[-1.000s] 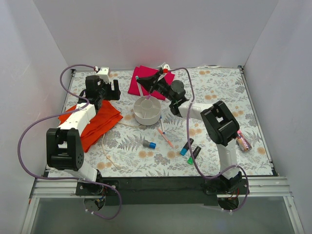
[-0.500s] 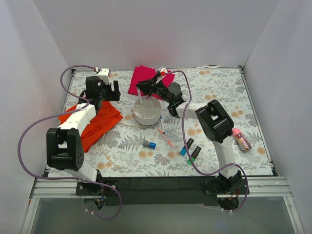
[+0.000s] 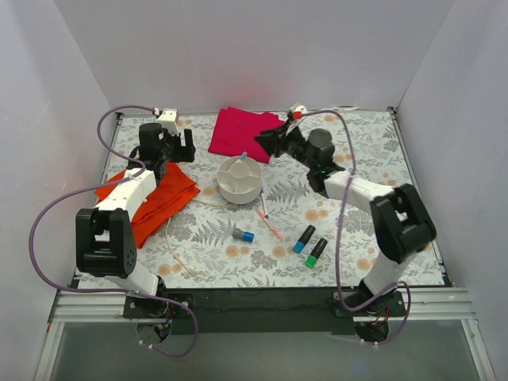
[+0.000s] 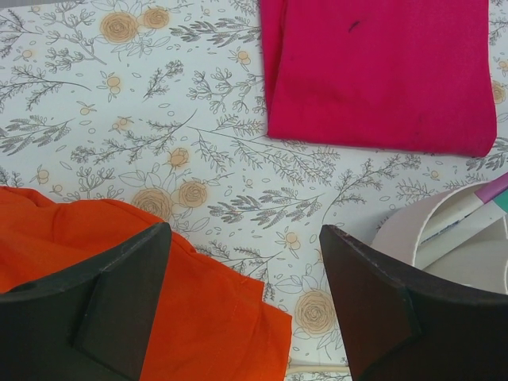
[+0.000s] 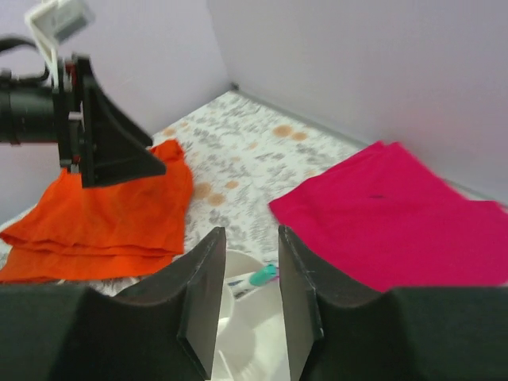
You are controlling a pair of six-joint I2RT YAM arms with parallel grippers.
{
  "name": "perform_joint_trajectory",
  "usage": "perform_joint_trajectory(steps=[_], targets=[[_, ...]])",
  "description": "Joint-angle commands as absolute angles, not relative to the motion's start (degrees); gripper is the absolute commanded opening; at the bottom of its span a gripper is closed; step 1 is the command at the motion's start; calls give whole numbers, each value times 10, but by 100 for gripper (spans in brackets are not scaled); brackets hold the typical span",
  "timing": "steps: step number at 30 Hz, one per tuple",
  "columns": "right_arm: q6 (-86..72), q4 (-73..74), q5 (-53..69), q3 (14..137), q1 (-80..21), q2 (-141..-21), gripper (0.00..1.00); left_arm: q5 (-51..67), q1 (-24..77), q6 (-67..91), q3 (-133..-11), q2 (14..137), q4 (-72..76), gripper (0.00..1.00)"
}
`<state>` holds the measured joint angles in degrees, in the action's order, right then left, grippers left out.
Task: Sort the stationery into containers
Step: Place the pen in the storage box, then move the pen to the center of the board.
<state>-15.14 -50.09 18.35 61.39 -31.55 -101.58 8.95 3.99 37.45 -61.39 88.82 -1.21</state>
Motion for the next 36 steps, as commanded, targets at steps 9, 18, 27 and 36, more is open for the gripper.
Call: perform_joint_trajectory(steps=[9,18,27,36], targets=[[-5,60,128,587,-291,-891,43,48,41,364,-611,833,20,76],[-41,25,91,555,-350,-924,43,25,41,358,-583,806,16,78],[-102,-20,53,609,-413,-1018,45,18,41,350,-539,754,3,78],[-120,-9,0,614,-433,-1047,45,15,41,352,-531,742,3,78]])
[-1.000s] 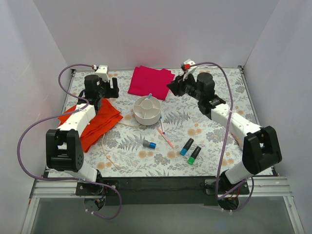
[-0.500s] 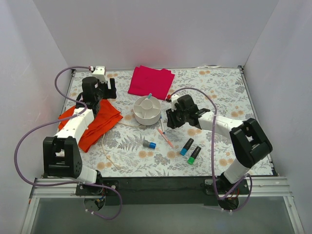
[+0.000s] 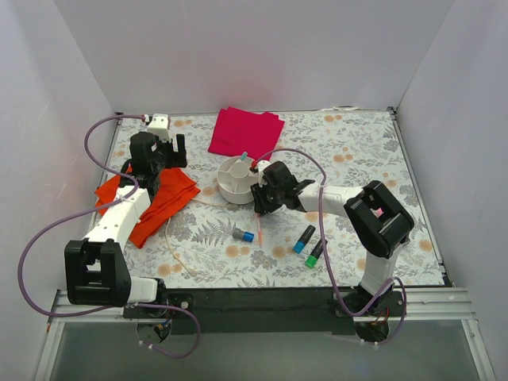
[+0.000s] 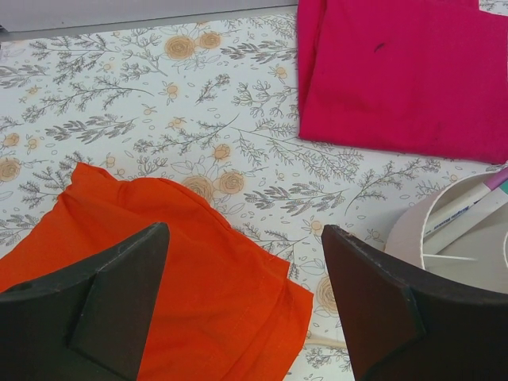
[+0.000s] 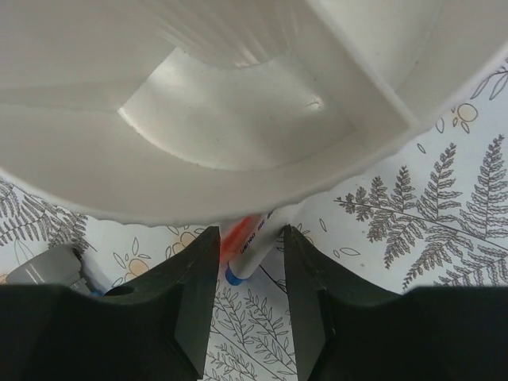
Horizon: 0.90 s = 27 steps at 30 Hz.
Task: Sort the stationery into containers
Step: Move the pen to the center of the board.
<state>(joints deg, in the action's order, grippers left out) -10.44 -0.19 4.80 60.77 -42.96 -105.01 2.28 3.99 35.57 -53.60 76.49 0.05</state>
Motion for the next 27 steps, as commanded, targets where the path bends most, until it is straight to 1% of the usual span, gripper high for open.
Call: perform_joint_trajectory(steps=[1,6,13,19,21,22,25,27], targets=[[-123,-6,-23,608,-433,-1043,45,17,41,352,-532,744,3,78],[-129,20,-100,570,-435,-1040,38,17,40,355,-538,752,3,78],[-129,28,-117,506,-431,-1007,29,23,40,357,-545,763,3,78],[-112,46,-107,464,-391,-964,29,28,40,358,-541,764,3,78],[-101,48,-93,456,-375,-957,33,29,40,358,-542,766,4,78],[-88,49,-86,456,-372,-955,40,32,40,358,-542,768,5,78],[-62,52,-57,475,-360,-951,51,36,40,359,-545,774,8,78],[-50,50,-52,504,-359,-947,54,40,40,360,-546,776,9,78]])
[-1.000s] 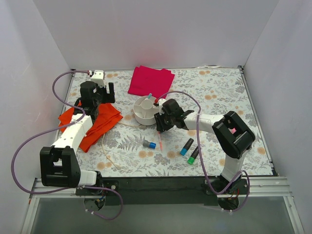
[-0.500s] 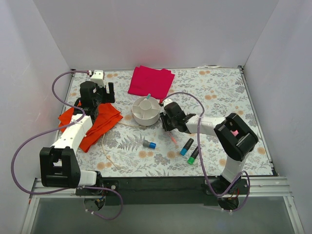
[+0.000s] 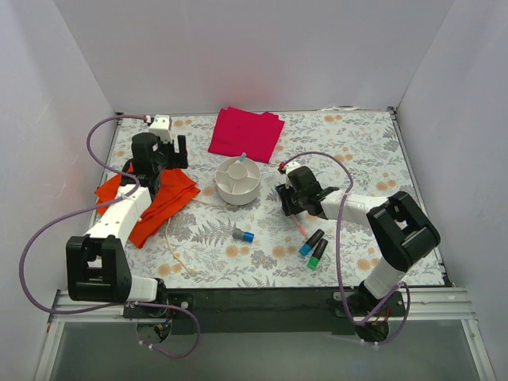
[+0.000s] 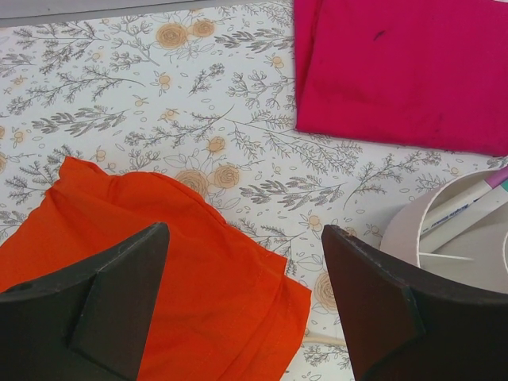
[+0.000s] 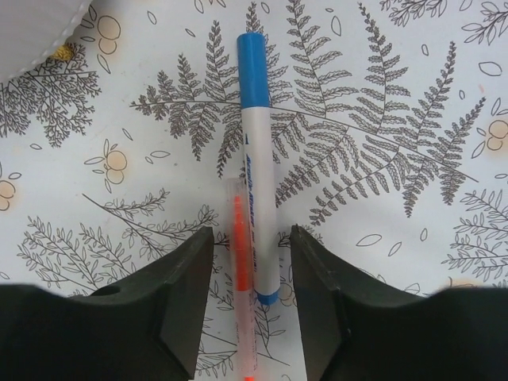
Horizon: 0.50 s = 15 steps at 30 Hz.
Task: Sort the stationery into containers
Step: Move the pen to the center of the board, then pick up the pen from the center of the board.
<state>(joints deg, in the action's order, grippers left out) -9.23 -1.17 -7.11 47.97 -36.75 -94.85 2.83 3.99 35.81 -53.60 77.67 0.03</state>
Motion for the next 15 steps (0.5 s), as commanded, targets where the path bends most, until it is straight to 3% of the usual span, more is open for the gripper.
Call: perform_joint_trajectory(steps=[1,5,15], targets=[[-44,50,-54,515,-359,-949,54,40,40,361,-546,777,9,78],[-26,31,-59,566,-356,-983,55,47,40,363,-545,780,9,78],[-12,21,-37,665,-332,-1094,45,38,40,358,-542,779,5,78]])
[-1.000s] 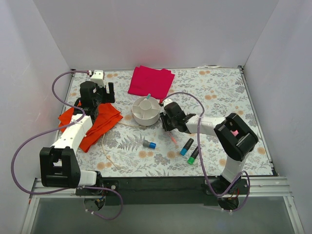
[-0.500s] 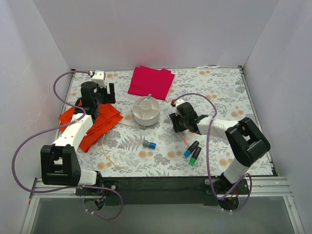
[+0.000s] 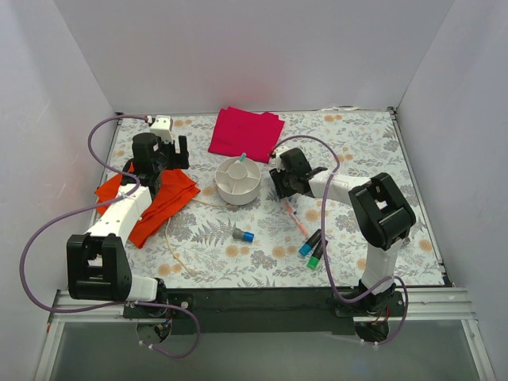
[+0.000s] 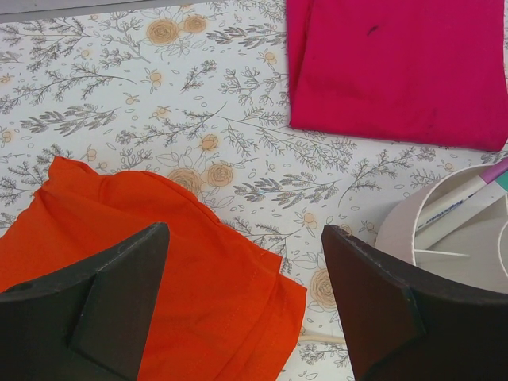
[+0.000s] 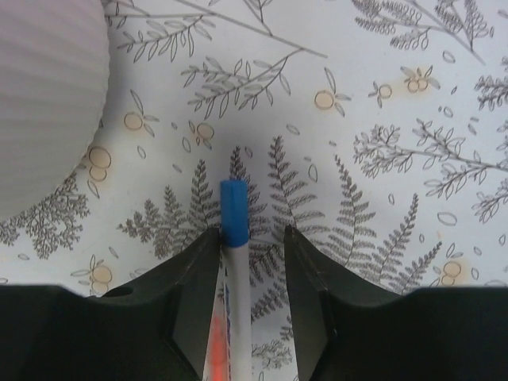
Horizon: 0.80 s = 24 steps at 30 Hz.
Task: Sort the stationery into containers
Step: Pick up the pen from the center of the board.
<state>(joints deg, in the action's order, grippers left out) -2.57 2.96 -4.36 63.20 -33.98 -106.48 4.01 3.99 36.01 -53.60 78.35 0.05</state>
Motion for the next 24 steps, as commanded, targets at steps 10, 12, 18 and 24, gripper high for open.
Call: perform_joint_trajectory(steps=[10,12,18,24], targets=[[-11,25,12,663,-328,-1106,8,40,40,357,-551,793,8,78],[-12,44,25,657,-320,-1083,1,42,40,354,-558,797,7,78],[-3,58,60,677,-235,-958,1,41,40,349,-574,807,6,78],[7,-174,184,651,-212,-850,1,55,40,359,-575,821,13,78]])
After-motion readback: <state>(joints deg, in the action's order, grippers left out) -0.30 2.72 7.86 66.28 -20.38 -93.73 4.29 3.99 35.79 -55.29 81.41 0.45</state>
